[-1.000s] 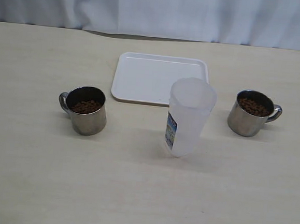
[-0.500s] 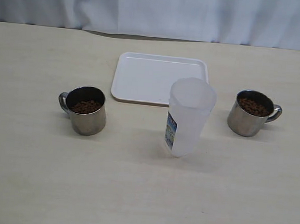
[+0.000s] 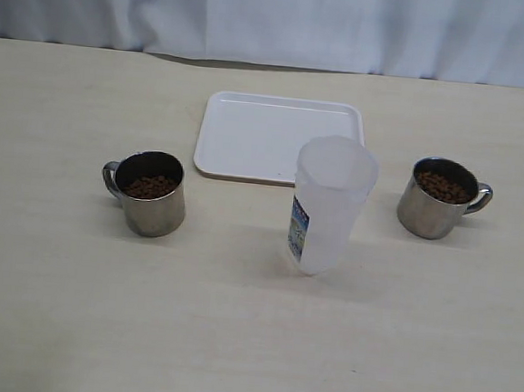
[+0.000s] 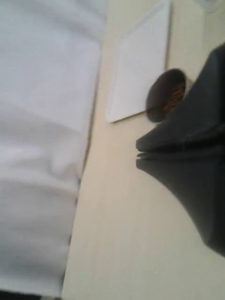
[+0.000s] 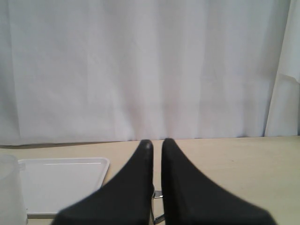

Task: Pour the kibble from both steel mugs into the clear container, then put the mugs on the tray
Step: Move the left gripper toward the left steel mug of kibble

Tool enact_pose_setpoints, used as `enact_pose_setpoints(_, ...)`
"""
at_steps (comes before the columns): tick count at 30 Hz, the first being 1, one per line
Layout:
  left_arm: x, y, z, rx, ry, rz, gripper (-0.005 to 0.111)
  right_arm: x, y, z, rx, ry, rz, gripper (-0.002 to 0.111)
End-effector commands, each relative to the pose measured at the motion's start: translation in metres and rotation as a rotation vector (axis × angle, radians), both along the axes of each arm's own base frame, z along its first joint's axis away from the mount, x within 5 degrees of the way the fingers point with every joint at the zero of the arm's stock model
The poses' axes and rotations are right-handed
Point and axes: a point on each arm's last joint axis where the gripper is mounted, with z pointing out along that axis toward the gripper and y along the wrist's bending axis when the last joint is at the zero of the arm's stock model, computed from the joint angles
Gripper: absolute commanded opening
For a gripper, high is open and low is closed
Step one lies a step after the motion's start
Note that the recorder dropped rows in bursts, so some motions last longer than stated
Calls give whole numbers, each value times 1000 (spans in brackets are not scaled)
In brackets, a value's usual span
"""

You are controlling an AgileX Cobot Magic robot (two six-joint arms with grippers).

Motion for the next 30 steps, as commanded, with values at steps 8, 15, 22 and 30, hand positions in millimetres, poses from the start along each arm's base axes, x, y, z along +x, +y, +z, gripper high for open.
enact_pose_setpoints(8, 42, -40, -53, 294, 257, -320, 0, 0, 0, 0, -5, -9, -5, 5)
enact_pose_setpoints(15, 59, -53, -58, 221, 119, -355, 0, 0, 0, 0, -5, -9, -5, 5)
enact_pose_setpoints(22, 71, -60, -74, 207, 80, -389, 0, 0, 0, 0, -5, -9, -5, 5)
enact_pose_setpoints(30, 82, -48, -107, 259, 167, -367, 0, 0, 0, 0, -5, -9, -5, 5)
